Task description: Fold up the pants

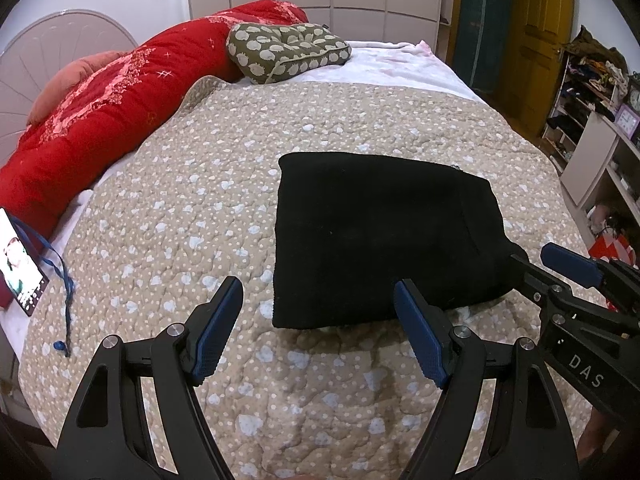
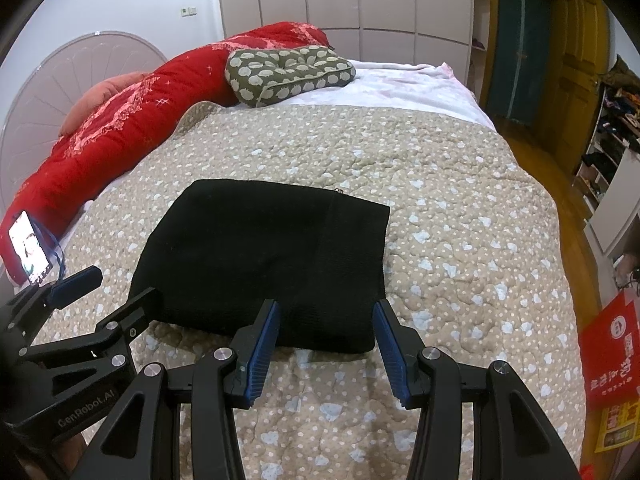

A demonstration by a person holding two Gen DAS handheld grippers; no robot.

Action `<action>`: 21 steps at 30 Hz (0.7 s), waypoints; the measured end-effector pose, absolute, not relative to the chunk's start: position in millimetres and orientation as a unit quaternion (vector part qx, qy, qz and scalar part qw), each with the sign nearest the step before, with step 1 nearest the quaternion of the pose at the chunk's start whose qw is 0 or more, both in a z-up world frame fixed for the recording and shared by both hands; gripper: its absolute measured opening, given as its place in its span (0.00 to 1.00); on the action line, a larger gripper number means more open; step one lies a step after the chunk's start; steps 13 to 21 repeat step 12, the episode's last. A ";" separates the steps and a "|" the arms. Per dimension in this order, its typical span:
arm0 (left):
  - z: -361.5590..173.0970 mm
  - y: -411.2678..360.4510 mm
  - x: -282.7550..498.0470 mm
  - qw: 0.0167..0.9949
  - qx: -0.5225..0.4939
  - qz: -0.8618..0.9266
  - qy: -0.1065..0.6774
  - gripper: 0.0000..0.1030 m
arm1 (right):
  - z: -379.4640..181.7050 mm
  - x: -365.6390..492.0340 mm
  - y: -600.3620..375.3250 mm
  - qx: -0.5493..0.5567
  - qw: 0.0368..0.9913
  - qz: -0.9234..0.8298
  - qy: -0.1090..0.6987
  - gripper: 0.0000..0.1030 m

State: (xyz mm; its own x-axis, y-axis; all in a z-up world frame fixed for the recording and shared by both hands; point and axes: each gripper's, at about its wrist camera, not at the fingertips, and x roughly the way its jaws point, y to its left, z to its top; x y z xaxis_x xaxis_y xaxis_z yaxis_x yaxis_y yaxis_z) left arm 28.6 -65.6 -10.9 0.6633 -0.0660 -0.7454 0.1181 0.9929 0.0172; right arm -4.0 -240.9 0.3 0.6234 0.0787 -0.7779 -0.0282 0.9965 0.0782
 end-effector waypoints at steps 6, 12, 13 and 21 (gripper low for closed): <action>-10.2 -63.8 27.2 0.912 0.028 -0.056 0.404 0.77 | 0.2 -4.6 -241.3 0.030 0.900 0.031 0.433 0.46; -10.9 -58.6 18.3 0.914 0.020 -0.068 0.399 0.77 | -1.5 -11.0 -246.5 0.037 0.900 0.031 0.432 0.46; -10.9 -58.6 18.3 0.914 0.020 -0.068 0.399 0.77 | -1.5 -11.0 -246.5 0.037 0.900 0.031 0.432 0.46; -10.9 -58.6 18.3 0.914 0.020 -0.068 0.399 0.77 | -1.5 -11.0 -246.5 0.037 0.900 0.031 0.432 0.46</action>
